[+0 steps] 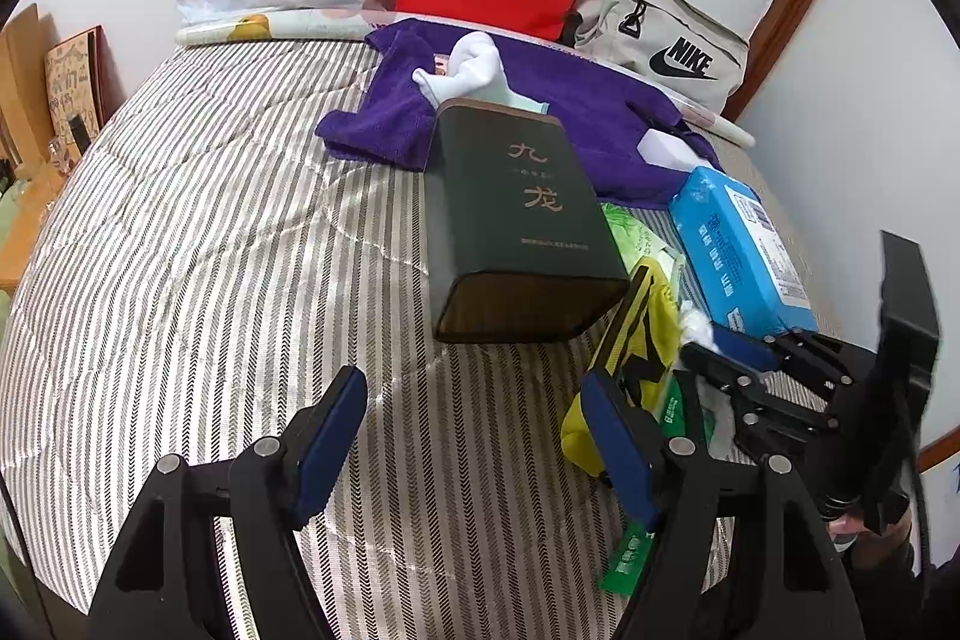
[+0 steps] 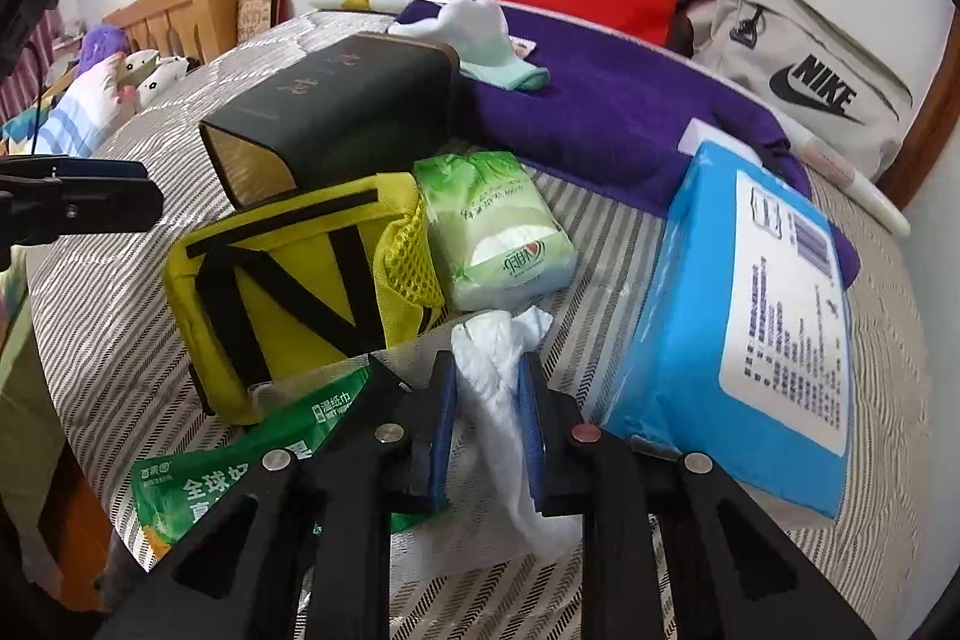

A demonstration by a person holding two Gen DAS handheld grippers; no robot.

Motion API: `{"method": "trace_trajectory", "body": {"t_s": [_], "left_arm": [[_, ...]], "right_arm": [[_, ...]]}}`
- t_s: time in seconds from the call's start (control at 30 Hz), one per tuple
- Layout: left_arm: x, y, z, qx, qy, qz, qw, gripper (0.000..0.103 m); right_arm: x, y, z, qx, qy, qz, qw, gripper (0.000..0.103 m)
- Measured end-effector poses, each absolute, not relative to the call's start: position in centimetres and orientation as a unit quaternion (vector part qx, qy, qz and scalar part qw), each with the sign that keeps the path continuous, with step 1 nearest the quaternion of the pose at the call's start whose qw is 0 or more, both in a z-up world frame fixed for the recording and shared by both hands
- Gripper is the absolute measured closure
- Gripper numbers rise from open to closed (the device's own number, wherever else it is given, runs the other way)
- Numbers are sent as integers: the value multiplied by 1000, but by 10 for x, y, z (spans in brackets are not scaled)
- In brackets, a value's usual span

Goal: Organize soft objects
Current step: 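Grasp the crumpled white tissue with the right tool, then grasp the black strap with the left tool while the right tool holds the tissue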

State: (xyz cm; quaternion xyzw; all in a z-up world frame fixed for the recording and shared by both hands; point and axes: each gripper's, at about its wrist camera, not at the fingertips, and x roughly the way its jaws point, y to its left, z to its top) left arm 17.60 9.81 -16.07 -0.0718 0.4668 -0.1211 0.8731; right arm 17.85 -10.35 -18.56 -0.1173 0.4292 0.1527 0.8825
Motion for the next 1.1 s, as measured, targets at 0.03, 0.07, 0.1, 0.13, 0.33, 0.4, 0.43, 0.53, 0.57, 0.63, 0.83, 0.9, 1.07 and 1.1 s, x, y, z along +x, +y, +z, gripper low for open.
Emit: {"method": "trace_trajectory", "body": {"t_s": [0.03, 0.07, 0.1, 0.13, 0.33, 0.4, 0.43, 0.53, 0.57, 0.63, 0.83, 0.9, 1.07, 1.1], "left_arm": [[176, 99, -162, -73, 468, -120, 872, 31], [175, 99, -162, -75, 469, -119, 872, 31], [174, 100, -162, -77, 469, -119, 872, 31], [173, 100, -161, -79, 469, -120, 871, 31], [160, 95, -152, -78, 464, -127, 873, 31], [154, 90, -150, -77, 464, -132, 872, 31], [151, 88, -149, -75, 465, -135, 872, 31], [139, 78, -147, -66, 465, -143, 871, 31], [136, 74, -146, -63, 465, -145, 871, 31], [128, 65, -145, -57, 465, -152, 870, 31], [116, 29, -148, -32, 469, -181, 864, 31], [115, 16, -151, -23, 471, -187, 862, 31], [116, -14, -159, -5, 480, -193, 856, 38], [117, -19, -161, 0, 482, -192, 855, 39]], "right_arm": [[177, -103, -184, -116, 426, 153, 884, 83], [175, -104, -180, -109, 421, 157, 887, 83], [173, -105, -177, -103, 418, 160, 888, 83], [171, -108, -173, -95, 414, 164, 890, 83], [155, -120, -149, -61, 390, 171, 903, 83], [147, -125, -141, -56, 383, 171, 906, 83], [144, -126, -139, -55, 380, 171, 907, 83], [129, -132, -133, -56, 374, 169, 910, 83], [127, -134, -133, -55, 375, 170, 910, 83], [118, -140, -133, -56, 375, 167, 910, 83], [96, -162, -142, -65, 387, 148, 908, 83], [93, -172, -148, -63, 396, 135, 906, 83], [88, -192, -162, -62, 405, 107, 906, 83], [88, -196, -165, -60, 407, 103, 906, 83]]}}
